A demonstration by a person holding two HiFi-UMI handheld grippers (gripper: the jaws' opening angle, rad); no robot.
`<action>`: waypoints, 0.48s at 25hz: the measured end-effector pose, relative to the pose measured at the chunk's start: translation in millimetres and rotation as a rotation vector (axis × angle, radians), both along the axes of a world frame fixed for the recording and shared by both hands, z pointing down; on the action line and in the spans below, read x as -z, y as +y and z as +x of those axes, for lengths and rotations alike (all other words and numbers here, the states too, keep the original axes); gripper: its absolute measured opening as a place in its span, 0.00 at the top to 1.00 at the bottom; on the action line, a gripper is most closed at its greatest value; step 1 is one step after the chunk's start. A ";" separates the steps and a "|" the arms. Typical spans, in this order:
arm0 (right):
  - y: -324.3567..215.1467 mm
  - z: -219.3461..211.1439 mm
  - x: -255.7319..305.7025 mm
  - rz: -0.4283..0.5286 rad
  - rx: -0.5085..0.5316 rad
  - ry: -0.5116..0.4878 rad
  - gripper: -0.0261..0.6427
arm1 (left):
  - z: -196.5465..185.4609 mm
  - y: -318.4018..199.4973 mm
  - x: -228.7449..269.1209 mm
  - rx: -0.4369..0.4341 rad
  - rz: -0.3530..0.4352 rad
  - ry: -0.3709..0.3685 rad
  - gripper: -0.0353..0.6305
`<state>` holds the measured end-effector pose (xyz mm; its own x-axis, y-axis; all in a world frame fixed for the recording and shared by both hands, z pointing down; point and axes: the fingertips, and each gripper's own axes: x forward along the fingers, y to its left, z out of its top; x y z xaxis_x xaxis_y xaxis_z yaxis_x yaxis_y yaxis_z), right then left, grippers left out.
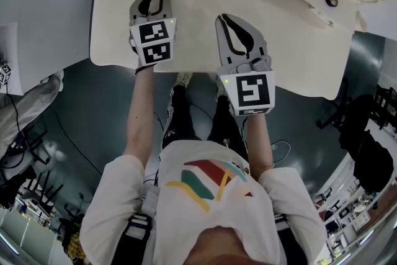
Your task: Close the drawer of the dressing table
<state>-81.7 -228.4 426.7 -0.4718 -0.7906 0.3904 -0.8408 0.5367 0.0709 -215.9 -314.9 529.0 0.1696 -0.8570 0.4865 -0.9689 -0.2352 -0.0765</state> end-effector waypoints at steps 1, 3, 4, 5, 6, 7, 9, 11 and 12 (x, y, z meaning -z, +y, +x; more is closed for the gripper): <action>-0.1 0.4 -0.5 -0.007 0.000 0.003 0.96 | 0.4 -1.2 0.3 0.000 0.001 0.001 0.81; -0.7 1.2 -1.2 -0.017 0.001 0.005 0.96 | 1.0 -3.5 0.6 0.000 0.002 0.000 0.81; -1.4 1.5 -1.2 -0.018 0.001 0.002 0.96 | 1.1 -4.8 0.5 -0.001 0.002 -0.002 0.81; -2.4 1.8 -0.7 -0.014 0.000 -0.005 0.96 | 1.1 -6.1 0.3 -0.001 0.002 -0.004 0.81; -3.5 2.2 0.2 -0.008 -0.002 -0.014 0.96 | 1.1 -7.4 0.1 -0.001 0.003 -0.005 0.81; -4.6 2.7 1.1 -0.001 -0.004 -0.021 0.96 | 1.0 -8.5 0.1 -0.001 0.003 -0.006 0.81; -6.2 4.1 1.3 0.006 -0.009 -0.024 0.96 | 1.2 -10.3 0.1 0.000 0.004 -0.006 0.81; -6.6 5.1 -0.6 -0.003 -0.010 -0.019 0.96 | 1.8 -11.9 -0.3 0.000 0.004 -0.007 0.81; -6.9 5.5 -1.4 -0.007 -0.010 -0.017 0.96 | 2.1 -12.8 -0.6 -0.001 0.004 -0.009 0.81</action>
